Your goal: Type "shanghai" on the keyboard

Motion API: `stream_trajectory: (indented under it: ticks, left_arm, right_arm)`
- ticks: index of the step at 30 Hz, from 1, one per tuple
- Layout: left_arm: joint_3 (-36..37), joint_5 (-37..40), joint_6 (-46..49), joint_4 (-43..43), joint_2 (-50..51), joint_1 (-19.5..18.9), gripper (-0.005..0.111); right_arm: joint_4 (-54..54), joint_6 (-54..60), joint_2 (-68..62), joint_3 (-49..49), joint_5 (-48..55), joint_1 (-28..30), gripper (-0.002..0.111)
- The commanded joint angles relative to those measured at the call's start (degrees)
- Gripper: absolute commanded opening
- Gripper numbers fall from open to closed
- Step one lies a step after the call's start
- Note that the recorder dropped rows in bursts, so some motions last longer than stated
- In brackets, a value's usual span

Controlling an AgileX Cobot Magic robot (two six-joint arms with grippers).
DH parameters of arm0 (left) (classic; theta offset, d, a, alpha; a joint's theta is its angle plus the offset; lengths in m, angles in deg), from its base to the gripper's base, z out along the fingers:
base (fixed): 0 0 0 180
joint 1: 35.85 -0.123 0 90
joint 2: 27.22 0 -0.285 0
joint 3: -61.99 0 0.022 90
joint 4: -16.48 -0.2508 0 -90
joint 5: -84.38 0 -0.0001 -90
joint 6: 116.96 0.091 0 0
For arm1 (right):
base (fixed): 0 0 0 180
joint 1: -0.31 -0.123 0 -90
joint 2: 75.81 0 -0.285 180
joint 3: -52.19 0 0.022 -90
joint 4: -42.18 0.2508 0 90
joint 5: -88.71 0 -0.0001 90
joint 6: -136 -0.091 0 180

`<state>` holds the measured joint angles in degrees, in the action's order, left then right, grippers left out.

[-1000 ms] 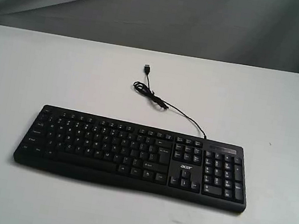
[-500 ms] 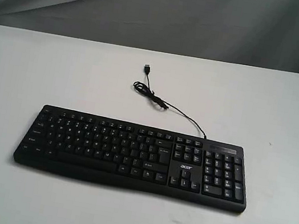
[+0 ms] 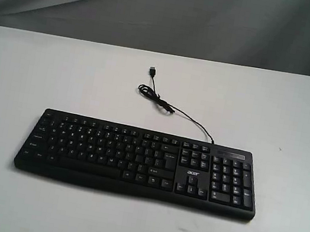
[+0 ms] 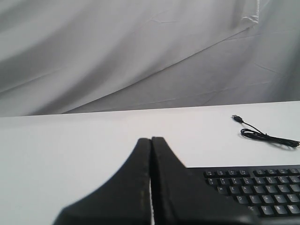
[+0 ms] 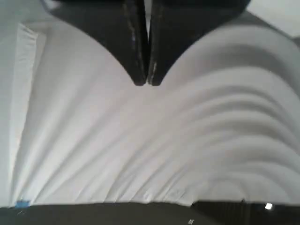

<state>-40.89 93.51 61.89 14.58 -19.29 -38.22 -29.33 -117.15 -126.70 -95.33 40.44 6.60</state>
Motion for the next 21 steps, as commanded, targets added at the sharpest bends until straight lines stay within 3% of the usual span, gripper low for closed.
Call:
stream_trajectory:
  ticks: [1, 4, 9, 14, 19, 21]
  left_arm:
    - [0.1, -0.3, -0.2, 0.0, -0.1, 0.4, 0.0]
    - [0.1, -0.3, -0.2, 0.0, -0.1, 0.4, 0.0]
    - [0.1, -0.3, -0.2, 0.0, -0.1, 0.4, 0.0]
    - [0.1, -0.3, -0.2, 0.0, -0.1, 0.4, 0.0]
    - [0.1, -0.3, -0.2, 0.0, -0.1, 0.4, 0.0]
    - [0.1, -0.3, -0.2, 0.0, -0.1, 0.4, 0.0]
  right_arm:
    - [-20.1, -15.3, -15.4, -16.3, 2.9, 0.5, 0.0]
    - [-28.4, -27.4, -24.8, -26.3, 8.4, 0.4, 0.0]
    - [-28.4, -25.7, -34.1, -31.8, 19.5, 0.0, 0.0]
    - [-28.4, -4.0, -39.4, -29.8, 32.7, -1.9, 0.0]
    - [-28.4, 12.6, -44.1, -25.2, 61.7, -7.1, 0.0]
    - [-18.8, 19.0, -46.7, -25.1, 70.1, -9.0, 0.0]
